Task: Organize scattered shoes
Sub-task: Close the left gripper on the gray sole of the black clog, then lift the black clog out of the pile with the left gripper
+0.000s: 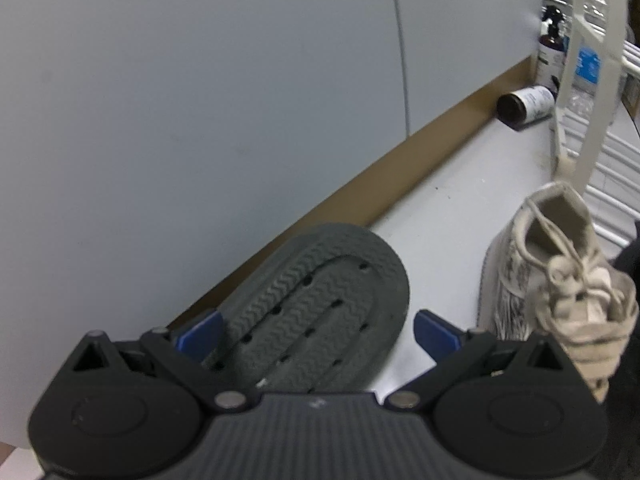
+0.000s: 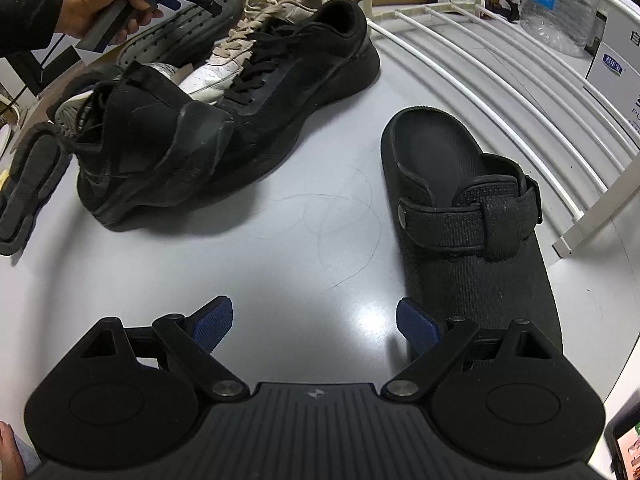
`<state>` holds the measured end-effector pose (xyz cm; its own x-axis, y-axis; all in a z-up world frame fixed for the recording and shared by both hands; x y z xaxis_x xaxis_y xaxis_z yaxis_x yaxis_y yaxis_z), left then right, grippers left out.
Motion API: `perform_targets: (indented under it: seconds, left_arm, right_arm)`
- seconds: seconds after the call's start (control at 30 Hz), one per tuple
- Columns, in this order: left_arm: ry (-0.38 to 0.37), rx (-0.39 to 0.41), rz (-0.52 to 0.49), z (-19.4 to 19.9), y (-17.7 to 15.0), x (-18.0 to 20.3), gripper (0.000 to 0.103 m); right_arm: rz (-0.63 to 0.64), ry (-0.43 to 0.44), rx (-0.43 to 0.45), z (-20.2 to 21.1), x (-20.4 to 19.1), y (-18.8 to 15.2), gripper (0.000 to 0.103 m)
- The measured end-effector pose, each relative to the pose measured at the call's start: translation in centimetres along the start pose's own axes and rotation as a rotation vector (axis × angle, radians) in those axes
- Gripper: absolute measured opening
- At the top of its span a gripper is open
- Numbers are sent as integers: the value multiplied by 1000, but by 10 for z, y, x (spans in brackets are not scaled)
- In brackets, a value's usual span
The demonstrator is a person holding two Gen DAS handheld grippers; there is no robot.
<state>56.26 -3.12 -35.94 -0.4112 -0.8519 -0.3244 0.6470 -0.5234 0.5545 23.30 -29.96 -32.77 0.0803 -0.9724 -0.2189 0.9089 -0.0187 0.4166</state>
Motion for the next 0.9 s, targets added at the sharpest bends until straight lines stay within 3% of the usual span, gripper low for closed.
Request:
perform_targets:
  seconds: [0.2, 0.6, 0.77, 0.9]
  left_arm:
    - [62, -9, -142, -14, 9, 21, 103]
    - [148, -76, -252, -33, 19, 43, 103]
    - [223, -116, -430, -33, 9, 66, 103]
    - [271, -115, -439, -34, 7, 67, 103]
  right_arm:
    - [5, -10, 5, -3, 3, 2, 92]
    - [-10, -13, 2, -10, 9, 7, 92]
    - [-5, -13, -3, -10, 11, 6, 92]
    - [0, -6, -3, -10, 12, 6, 92]
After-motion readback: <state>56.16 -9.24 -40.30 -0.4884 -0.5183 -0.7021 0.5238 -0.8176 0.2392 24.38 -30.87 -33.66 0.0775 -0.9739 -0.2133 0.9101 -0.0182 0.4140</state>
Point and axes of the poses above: each gripper's, at about its wrist camera, not at the fingertips, and z roughly against the way its jaws point, x to its right, y to its top, the point moved 5 cm from there along -z, roughly the way its jaws point, and after that the axes turned 7 degrees about -z, right-handed, at the moved point
